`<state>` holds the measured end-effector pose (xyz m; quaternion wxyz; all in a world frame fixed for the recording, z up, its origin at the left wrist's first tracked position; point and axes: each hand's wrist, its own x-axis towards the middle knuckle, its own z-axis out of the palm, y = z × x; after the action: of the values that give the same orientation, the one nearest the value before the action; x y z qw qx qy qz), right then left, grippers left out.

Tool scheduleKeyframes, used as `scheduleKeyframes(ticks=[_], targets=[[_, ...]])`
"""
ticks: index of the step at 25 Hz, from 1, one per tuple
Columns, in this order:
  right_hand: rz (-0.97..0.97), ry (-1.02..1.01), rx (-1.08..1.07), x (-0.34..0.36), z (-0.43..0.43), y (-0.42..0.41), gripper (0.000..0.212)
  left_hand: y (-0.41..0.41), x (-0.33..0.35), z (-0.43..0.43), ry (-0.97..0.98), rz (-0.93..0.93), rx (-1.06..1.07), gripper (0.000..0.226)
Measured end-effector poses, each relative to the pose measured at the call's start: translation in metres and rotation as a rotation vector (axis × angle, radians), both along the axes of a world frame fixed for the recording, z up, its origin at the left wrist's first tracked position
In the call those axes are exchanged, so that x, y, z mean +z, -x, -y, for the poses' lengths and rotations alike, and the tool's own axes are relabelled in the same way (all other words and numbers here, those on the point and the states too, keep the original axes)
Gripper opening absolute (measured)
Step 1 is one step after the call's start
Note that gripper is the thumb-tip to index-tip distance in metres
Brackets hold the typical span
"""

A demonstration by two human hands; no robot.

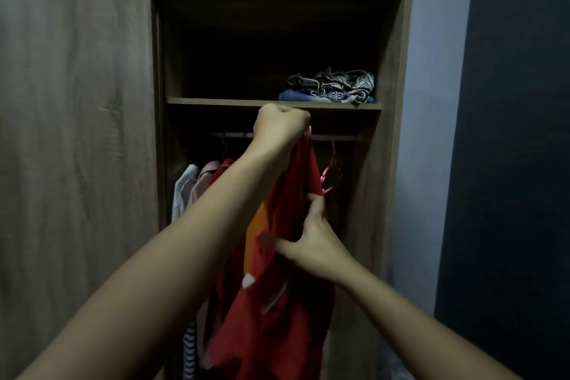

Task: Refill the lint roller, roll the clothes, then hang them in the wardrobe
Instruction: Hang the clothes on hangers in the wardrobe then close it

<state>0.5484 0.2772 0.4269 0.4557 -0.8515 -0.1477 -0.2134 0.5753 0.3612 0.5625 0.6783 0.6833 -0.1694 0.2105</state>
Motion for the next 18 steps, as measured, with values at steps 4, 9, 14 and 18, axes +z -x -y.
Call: scheduleKeyframes(ticks=[4,9,14,18], targets=[[0.142,0.038,-0.173,0.003,0.02,-0.007,0.059,0.008,0.004,-0.005,-0.143,0.171,0.18,0.027],[0.288,0.175,-0.15,0.035,0.093,0.007,0.049,-0.014,-0.011,-0.053,-0.563,0.396,0.502,0.023],[0.32,0.518,-0.47,0.063,0.12,0.003,0.042,-0.031,-0.048,-0.058,-0.98,0.361,0.757,0.029],[-0.061,0.709,-0.411,0.021,0.125,-0.019,0.047,-0.046,-0.079,-0.055,-1.178,0.264,0.716,0.023]])
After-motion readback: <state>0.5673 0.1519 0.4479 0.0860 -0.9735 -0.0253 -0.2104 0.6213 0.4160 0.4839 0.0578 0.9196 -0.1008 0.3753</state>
